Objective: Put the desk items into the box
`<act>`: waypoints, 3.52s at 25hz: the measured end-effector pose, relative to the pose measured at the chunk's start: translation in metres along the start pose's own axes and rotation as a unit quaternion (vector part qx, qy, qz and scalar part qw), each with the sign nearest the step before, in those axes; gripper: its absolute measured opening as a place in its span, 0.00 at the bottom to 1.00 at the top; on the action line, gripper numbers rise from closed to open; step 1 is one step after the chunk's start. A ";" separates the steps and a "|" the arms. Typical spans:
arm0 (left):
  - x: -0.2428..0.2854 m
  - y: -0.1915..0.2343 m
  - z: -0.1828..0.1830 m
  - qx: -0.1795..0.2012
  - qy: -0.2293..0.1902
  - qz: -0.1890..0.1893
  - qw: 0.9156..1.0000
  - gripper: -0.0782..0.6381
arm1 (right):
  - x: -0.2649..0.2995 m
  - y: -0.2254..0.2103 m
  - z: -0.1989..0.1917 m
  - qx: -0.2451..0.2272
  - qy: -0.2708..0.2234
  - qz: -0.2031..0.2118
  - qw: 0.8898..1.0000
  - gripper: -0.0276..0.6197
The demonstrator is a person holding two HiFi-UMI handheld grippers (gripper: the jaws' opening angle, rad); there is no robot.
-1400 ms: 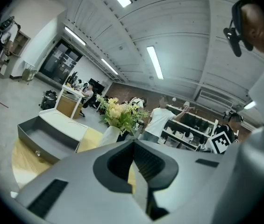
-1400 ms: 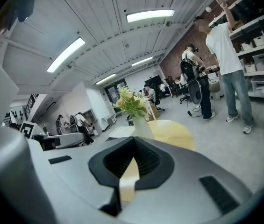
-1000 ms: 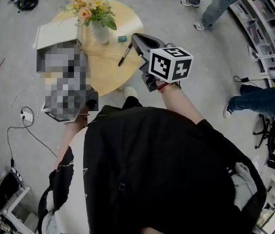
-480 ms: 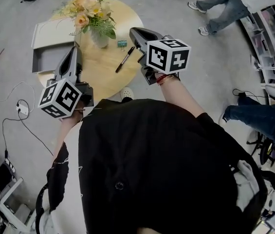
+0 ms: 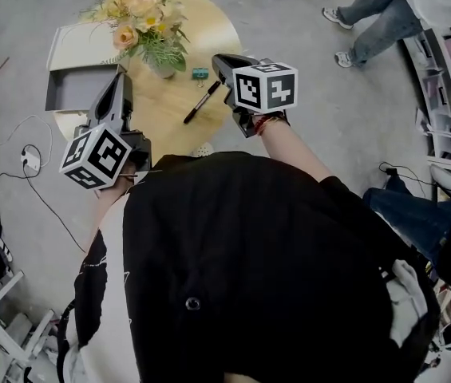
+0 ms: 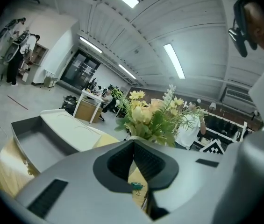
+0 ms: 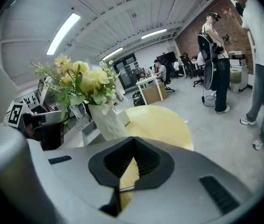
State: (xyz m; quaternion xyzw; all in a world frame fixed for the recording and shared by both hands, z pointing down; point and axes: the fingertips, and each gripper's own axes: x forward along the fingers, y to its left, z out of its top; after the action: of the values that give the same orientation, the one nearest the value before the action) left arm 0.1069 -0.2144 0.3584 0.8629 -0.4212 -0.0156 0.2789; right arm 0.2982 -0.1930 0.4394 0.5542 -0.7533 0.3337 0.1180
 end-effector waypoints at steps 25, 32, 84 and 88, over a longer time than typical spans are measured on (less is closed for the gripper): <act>0.021 0.016 -0.002 -0.014 0.003 0.064 0.998 0.12 | 0.057 0.011 -0.063 -0.173 0.168 0.117 0.963 0.19; 0.018 0.030 0.005 -0.029 -0.006 0.091 0.995 0.12 | 0.066 0.012 -0.080 -0.286 0.206 0.104 0.930 0.22; -0.008 0.047 0.007 -0.038 -0.028 0.091 0.995 0.12 | 0.073 -0.018 -0.061 -0.252 0.178 0.006 0.951 0.06; -0.014 0.046 0.004 -0.045 -0.024 0.085 0.995 0.12 | 0.067 -0.015 -0.061 -0.252 0.176 -0.002 0.951 0.06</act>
State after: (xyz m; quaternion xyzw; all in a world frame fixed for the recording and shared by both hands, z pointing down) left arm 0.0636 -0.2289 0.3747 0.8101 -0.4982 -0.0318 0.3074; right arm 0.2759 -0.2080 0.5271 0.4404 -0.7791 0.2248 0.3854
